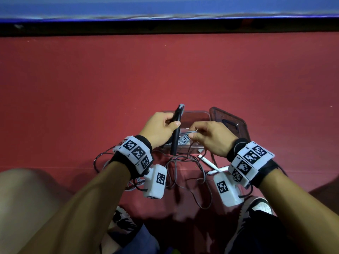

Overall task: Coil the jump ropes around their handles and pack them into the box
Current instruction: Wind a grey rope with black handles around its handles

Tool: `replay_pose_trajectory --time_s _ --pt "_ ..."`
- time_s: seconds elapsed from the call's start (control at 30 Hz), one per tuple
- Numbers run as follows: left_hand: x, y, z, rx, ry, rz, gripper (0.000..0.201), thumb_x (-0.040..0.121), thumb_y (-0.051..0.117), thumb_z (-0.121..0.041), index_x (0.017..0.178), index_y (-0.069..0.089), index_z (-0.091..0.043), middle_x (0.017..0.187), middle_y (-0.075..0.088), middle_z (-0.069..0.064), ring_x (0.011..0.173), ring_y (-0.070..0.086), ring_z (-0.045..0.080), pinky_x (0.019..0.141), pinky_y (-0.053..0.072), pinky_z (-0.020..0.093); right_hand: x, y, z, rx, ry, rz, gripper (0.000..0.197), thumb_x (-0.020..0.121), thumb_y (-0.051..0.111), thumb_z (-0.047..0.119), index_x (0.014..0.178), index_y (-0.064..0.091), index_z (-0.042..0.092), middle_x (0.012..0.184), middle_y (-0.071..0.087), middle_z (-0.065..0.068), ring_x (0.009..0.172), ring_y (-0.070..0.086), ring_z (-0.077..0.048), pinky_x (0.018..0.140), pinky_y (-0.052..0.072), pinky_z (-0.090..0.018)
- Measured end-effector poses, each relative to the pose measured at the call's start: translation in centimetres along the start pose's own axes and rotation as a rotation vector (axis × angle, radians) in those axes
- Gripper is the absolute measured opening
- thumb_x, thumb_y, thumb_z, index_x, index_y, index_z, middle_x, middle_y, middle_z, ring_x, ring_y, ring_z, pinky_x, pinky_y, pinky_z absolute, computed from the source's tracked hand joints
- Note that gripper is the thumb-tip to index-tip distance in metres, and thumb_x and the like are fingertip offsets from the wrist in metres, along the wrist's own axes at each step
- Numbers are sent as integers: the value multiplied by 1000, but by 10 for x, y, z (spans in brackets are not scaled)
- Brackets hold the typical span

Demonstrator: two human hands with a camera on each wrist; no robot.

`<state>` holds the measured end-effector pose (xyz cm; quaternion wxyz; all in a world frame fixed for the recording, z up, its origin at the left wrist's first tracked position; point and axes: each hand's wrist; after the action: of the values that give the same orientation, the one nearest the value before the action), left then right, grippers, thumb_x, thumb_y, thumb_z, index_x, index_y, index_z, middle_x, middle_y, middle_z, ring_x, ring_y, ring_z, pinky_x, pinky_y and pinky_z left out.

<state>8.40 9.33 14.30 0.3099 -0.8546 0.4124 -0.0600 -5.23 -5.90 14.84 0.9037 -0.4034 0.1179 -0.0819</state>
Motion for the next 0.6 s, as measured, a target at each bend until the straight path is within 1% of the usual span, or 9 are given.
replay_pose_trajectory --time_s 0.03,0.1,0.13,0.2,0.27,0.33,0.43,0.5,0.6 --pt "-2 1 -1 64 19 26 13 99 61 -23 96 72 -17 78 72 10 70 63 26 75 54 41 0 -1 1 7 8 -9 18 93 66 37 83 66 22 75 68 6 74 63 -14 72 49 -30" --pt "-5 5 -2 177 44 80 13 99 61 -25 99 72 -20 78 70 6 72 59 20 67 45 33 2 -2 4 25 26 7 19 91 70 38 81 68 22 75 68 6 73 62 -12 69 47 -28" --pt "-6 7 -2 215 46 102 13 99 61 -26 104 73 -22 77 69 3 73 59 19 66 39 30 2 -2 5 20 28 34 16 90 71 35 81 68 22 75 67 6 72 61 -12 68 46 -28" --pt "-7 9 0 268 40 132 17 99 61 -27 112 72 -26 73 65 -3 71 58 19 65 36 27 3 -1 7 -29 27 96 8 92 69 26 86 68 21 77 65 7 74 58 -14 69 41 -27" --pt "-7 9 1 301 41 164 20 100 60 -28 116 72 -26 79 68 -1 78 63 22 69 41 28 2 0 8 -75 21 117 4 95 64 19 92 67 20 78 63 8 77 56 -15 70 36 -24" --pt "-7 8 2 338 68 201 22 100 59 -29 119 70 -28 90 73 1 88 66 23 78 47 30 1 0 7 -90 11 114 6 97 62 20 97 68 17 85 65 5 83 57 -16 71 35 -23" --pt "-6 10 4 379 79 245 20 101 58 -29 117 69 -28 90 71 1 88 65 24 78 49 34 0 0 6 -104 21 106 7 96 63 29 96 68 24 89 67 6 89 62 -18 78 44 -29" --pt "-5 12 7 426 63 276 20 101 57 -31 116 68 -26 91 70 2 87 65 27 79 51 37 0 0 6 -89 34 88 6 92 69 33 91 69 27 86 69 7 87 64 -17 80 49 -31" --pt "-5 16 9 496 53 313 15 98 56 -30 103 67 -22 91 68 5 86 64 31 81 55 45 -1 -2 9 -24 29 90 7 86 77 26 91 72 23 83 72 5 81 66 -13 76 49 -25"
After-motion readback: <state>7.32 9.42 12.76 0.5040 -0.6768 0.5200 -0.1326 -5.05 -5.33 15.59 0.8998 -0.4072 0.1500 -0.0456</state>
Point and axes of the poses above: each hand's wrist, its own x-axis towards the middle knuckle, its own y-axis out of the palm, z = x × y
